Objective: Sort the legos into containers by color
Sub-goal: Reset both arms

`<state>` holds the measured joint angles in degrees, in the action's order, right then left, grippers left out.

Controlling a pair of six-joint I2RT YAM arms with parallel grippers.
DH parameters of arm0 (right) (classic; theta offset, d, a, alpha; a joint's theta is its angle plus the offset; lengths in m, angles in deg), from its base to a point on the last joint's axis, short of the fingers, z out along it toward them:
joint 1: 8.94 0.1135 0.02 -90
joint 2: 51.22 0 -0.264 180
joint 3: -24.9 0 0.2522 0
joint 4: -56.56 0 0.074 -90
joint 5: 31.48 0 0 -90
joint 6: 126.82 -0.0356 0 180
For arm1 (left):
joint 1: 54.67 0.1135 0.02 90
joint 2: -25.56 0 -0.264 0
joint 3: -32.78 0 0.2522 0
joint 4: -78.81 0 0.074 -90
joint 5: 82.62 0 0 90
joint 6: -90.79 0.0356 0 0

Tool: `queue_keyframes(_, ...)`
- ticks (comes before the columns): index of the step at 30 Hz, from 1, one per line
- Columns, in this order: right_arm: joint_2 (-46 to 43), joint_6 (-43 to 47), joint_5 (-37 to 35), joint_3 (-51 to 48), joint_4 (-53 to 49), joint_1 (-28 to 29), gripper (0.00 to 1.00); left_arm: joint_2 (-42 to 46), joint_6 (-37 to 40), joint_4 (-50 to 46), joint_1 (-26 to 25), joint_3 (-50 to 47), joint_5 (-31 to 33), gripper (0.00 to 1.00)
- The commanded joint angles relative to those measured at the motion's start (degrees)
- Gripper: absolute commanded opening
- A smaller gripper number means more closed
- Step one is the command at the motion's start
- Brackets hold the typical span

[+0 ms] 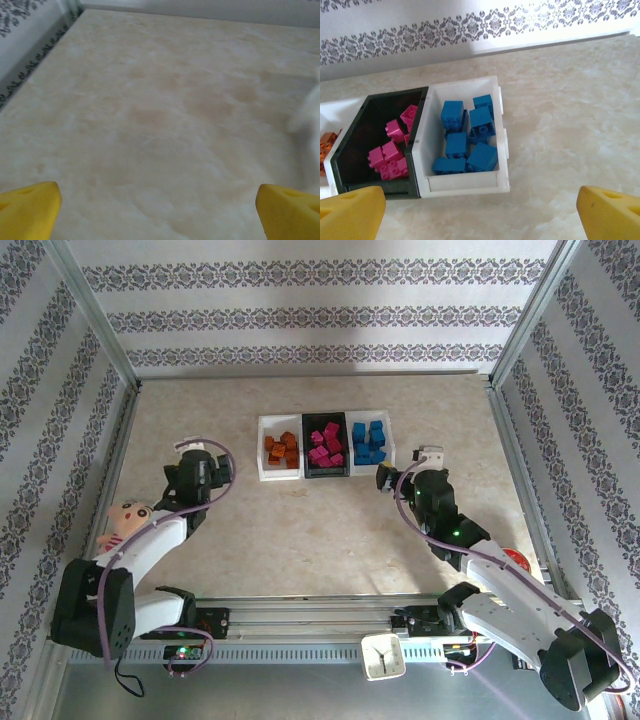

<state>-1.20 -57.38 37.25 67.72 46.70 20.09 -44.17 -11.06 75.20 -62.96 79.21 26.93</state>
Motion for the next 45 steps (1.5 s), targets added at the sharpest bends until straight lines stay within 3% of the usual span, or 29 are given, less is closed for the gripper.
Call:
queue_keyframes(1, -0.38, 0.61, -3.3, -0.76, 2.57, 0.14, 0.98, -3.03, 5.73, 8.95, 3.1, -2.53, -2.75, 1.0)
queue_keyframes(7, -0.35, -1.89, -8.42, -0.06, 0.81, 0.0, 0.98, -11.57, 9.9, 31.52, 4.55, -9.27, -6.38, 1.0)
queue_keyframes(11, -0.71, -2.12, -10.98, 0.04, 0.55, -0.51, 0.98, -16.45, 11.82, 36.51, 5.54, -8.86, -10.34, 1.0)
queue_keyframes(14, -1.25, -1.67, -11.66, -0.59, 1.65, -1.48, 0.98, -22.86, 13.13, 50.57, 5.75, -12.43, -12.43, 0.99)
queue_keyframes(16, -1.55, -0.02, -9.7, -1.47, 3.25, -2.64, 0.98, -20.7, 10.72, 43.29, 6.86, -10.76, -12.91, 0.99)
queue_keyframes(18, -1.43, 1.54, -7.26, -2.51, 4.92, -4.09, 0.98, -21.96, 10.95, 47.33, 7.77, -11.66, -14.71, 0.99)
queue_keyframes(23, 1.86, 4.87, -7.51, -3.85, 8.4, -7.12, 0.98, -21.34, 9.55, 47.43, 7.69, -12.15, -11.2, 0.99)
queue_keyframes(29, 8.34, 15.84, -4.74, -2.14, 12.14, -12.59, 0.98, -21.72, 10.54, 48.46, 7.68, -12.37, -13.29, 0.99)
queue_keyframes(38, 24.43, 18.57, 6.15, -9.01, 40.25, -24.89, 0.98, -21.64, 10.8, 46.18, 7.68, -11.4, -14.12, 1.0)
queue_keyframes(44, 38.27, 18.56, 11.08, -10.08, 55.52, -26.13, 0.98, -21.63, 11.13, 45.82, 7.72, -11.13, -15.0, 0.99)
queue_keyframes(45, 38.31, 18.62, 11.24, -9.75, 54.15, -26.07, 0.98, -21.64, 11.08, 45.69, 7.68, -11.09, -15.16, 1.0)
